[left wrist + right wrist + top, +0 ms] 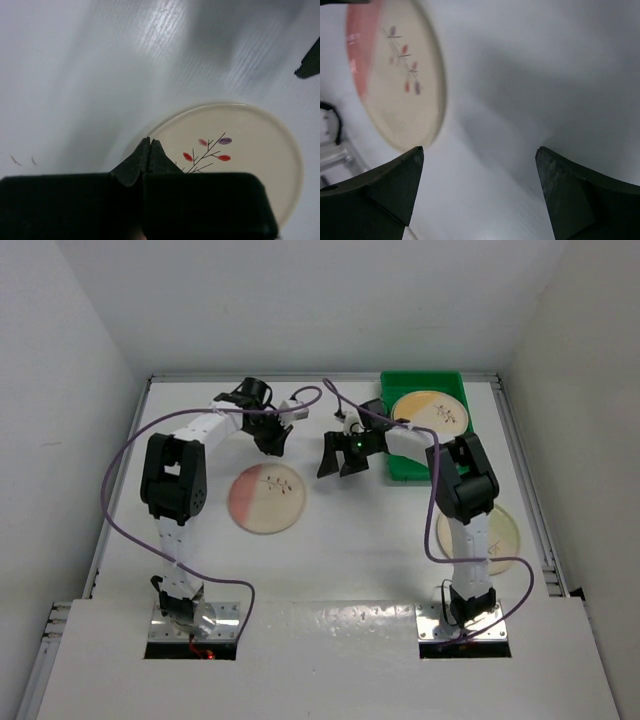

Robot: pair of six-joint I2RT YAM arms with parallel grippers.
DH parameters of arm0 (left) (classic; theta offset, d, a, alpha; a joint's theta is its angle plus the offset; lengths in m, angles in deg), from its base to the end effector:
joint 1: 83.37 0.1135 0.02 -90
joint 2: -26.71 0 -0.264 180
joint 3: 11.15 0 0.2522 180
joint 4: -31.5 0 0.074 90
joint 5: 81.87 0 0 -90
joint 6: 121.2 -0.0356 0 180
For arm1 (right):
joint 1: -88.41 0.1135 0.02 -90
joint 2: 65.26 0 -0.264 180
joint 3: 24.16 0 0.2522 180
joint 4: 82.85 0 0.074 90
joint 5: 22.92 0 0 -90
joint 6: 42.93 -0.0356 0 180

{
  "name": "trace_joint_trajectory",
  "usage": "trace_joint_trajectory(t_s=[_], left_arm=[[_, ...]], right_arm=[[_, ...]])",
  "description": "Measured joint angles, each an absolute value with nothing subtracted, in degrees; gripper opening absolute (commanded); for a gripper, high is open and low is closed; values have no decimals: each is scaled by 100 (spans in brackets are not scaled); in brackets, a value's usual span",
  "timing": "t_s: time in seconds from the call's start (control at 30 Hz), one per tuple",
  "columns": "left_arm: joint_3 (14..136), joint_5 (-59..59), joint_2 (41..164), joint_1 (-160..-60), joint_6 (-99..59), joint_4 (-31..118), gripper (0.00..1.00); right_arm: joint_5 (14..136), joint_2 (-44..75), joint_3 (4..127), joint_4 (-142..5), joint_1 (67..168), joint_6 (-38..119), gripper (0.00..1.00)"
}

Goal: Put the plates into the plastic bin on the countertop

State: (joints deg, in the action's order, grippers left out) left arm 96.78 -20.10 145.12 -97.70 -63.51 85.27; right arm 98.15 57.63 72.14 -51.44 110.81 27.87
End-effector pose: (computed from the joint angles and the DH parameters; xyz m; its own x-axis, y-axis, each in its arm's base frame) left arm 0.4215 -0.1251 0.2049 -0.5146 0.6175 -0.5949 0.8190 0.5593 -0.1279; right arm 0.4037 0.1863 0.1337 -0.9309 -0.0790 -0.3565 -0.2892 0.7557 0.5876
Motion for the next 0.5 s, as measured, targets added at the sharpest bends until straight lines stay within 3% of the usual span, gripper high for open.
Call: trace_joint_trajectory(t_s=[0.2,0.23,0.33,0.5], left_arm=[[9499,-1951,14485,-9772,-6356,8540,2],[9499,-1889,14485,-9770,-6377,8551,22],[9545,-1636,14509,-9722,-6539,8642,48],[9919,-1402,14975,-9569,-6815,9047,52]], right_arm=[[10868,5927,6897,-6014,11470,2119,86],[10960,5980,6897,-6084,11577,2029,86],[11063,6019,6895,-6197,11791,1872,85],[10971,6006,6891,-6171,11844,1861,85]])
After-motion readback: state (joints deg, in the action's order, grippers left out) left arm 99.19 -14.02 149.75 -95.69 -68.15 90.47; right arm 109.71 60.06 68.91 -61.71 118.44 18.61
